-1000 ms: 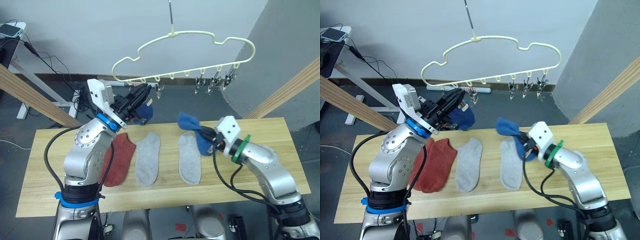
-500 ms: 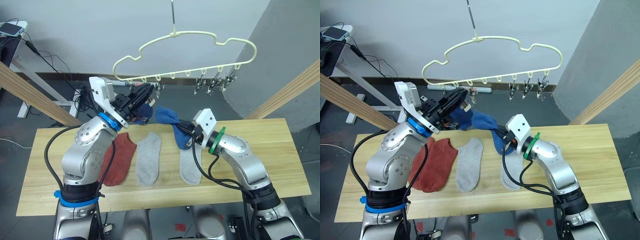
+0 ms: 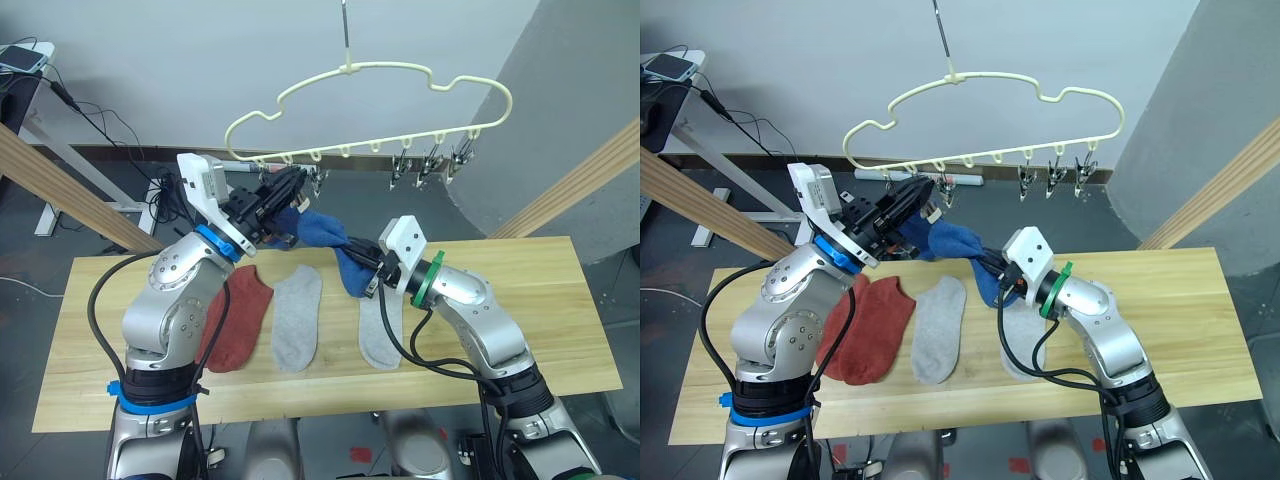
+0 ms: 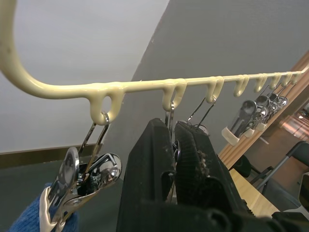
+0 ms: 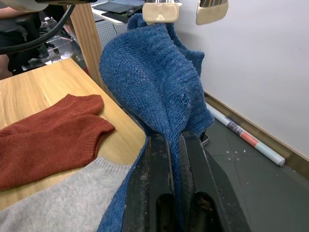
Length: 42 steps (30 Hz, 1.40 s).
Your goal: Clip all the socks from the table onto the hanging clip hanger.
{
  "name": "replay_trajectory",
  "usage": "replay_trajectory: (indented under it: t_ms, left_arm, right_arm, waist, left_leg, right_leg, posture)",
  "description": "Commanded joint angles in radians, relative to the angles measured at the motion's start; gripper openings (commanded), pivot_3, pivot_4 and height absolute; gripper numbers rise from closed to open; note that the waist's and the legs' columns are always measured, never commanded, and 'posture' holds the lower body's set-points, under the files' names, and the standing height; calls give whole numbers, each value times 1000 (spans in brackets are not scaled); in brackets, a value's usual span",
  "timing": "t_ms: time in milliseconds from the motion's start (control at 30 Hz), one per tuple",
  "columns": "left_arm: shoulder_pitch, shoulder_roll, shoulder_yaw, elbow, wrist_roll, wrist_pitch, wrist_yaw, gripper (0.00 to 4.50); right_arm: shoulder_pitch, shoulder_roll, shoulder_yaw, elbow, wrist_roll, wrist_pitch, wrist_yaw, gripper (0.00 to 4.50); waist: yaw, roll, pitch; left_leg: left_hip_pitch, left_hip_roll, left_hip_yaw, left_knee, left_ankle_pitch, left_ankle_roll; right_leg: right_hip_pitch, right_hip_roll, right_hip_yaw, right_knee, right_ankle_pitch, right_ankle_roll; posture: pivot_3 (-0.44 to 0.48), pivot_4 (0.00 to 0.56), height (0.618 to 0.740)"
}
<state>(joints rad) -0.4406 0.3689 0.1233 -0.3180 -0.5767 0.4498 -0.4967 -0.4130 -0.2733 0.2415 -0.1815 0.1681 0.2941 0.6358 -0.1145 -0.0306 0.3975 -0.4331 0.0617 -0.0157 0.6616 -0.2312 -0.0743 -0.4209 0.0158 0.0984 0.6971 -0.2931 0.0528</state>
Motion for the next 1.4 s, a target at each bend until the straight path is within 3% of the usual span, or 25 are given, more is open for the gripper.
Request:
replay_trajectory:
  t_ms: [33,733,767,1067,1167,1300,1400]
  left_arm:
    - [0,6,15,-34,-12,-20,-14,85]
    - [10,9,21,-31,-4,-16,-10,85]
    - [11,10,24,-31,-5,-16,-10,806]
    - [23,33,24,-30,1,-17,-23,3584]
    - [30,48,24,-26,14,-26,-31,3610]
    - [43,62,18,-23,36,-45,-34,3610]
    - [59,71,12,-20,78,-79,-34,3610]
  right_arm:
    - [-15,12,9,-18,7,-27,16,0]
    - [-68,57,-4,33,11,-51,5,0]
    - [-70,59,-4,35,11,-52,5,0]
    - [-80,56,15,48,2,-52,23,0]
    - [-75,36,32,49,-16,-44,38,808]
    - [-67,2,45,43,-50,-44,43,2244]
    - [-30,-56,25,-3,-46,-27,69,2244]
  waist:
    - [0,0,0]
    - [0,0,0]
    - [0,0,0]
    - [0,0,0]
    - [0,0,0]
    - [0,0,0]
    - [3,0,0]
  left_leg:
    - [0,0,0,0,0,0]
    - [0,0,0,0,0,0]
    - [0,0,0,0,0,0]
    - [0,0,-1,0,0,0]
    - [0,0,-1,0,0,0]
    - [0,0,-1,0,0,0]
    - [0,0,-1,0,0,0]
  right_leg:
    - [0,0,0,0,0,0]
    - [0,0,0,0,0,0]
    - [0,0,0,0,0,0]
    - [0,0,-1,0,0,0]
    - [0,0,-1,0,0,0]
    - [0,0,-1,0,0,0]
    - [0,0,-1,0,0,0]
  posture:
    - [-234,371,730]
    - [-226,370,730]
    - [-226,370,730]
    - [-221,370,730]
    - [-218,370,730]
    - [-217,370,730]
    - [-215,369,730]
